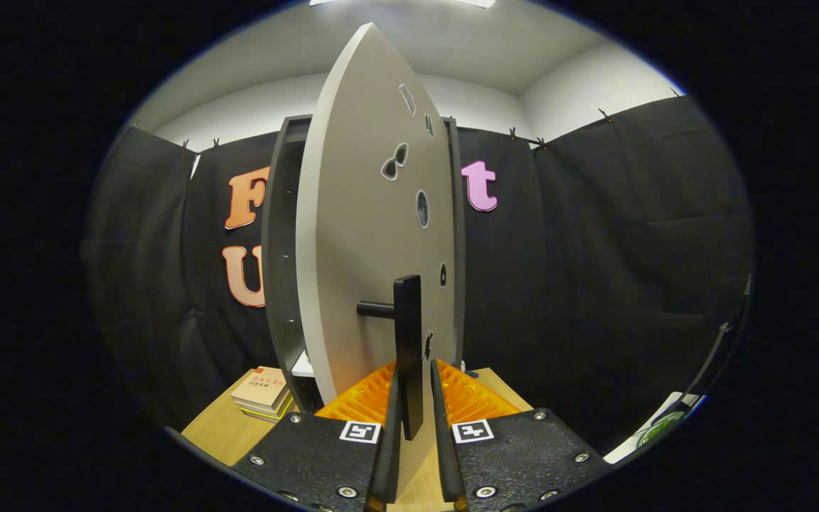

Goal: Open the shoe cabinet door, grab the shoes and put them into the shoe cabinet, then close the shoe cabinet door.

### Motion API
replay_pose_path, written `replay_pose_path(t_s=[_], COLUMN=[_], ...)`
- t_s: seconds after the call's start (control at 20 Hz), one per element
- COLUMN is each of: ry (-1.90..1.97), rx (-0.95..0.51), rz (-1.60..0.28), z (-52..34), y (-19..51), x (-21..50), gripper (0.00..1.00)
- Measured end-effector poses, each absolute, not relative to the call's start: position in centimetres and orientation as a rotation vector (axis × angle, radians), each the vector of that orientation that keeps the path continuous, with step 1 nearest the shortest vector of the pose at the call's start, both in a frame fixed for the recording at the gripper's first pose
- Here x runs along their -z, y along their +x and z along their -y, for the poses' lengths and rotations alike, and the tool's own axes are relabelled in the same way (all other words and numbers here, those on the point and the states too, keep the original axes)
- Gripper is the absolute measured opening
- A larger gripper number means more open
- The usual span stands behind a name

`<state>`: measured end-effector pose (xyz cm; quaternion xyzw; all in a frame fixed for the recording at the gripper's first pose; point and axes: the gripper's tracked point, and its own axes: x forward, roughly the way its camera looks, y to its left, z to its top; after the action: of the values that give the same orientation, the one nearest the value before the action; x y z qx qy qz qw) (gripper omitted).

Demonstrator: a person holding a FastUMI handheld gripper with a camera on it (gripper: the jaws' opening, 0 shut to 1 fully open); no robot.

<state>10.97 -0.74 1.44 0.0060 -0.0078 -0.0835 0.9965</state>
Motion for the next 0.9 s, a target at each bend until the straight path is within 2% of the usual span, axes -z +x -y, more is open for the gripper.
replay_pose_path(t_s=[0.1, 0.15, 0.4, 0.55, 0.7, 0.9], ry=[0.028, 0.024, 0.016, 0.051, 0.026, 0.018], rx=[0.179, 0.187, 0.23, 0.194, 0.153, 0.185], rz=[0.017, 0.014, 0.022, 0.022, 0.054, 0.055], z=[2.7, 4.3, 9.4, 10.5, 10.9, 12.6], y=[10.6, 10.3, 9.4, 9.5, 8.7, 8.2], x=[-1.3, -1.2, -0.8, -0.5, -1.4, -1.3], gripper=[0.22, 0.18, 0.18, 0.11, 0.14, 0.14])
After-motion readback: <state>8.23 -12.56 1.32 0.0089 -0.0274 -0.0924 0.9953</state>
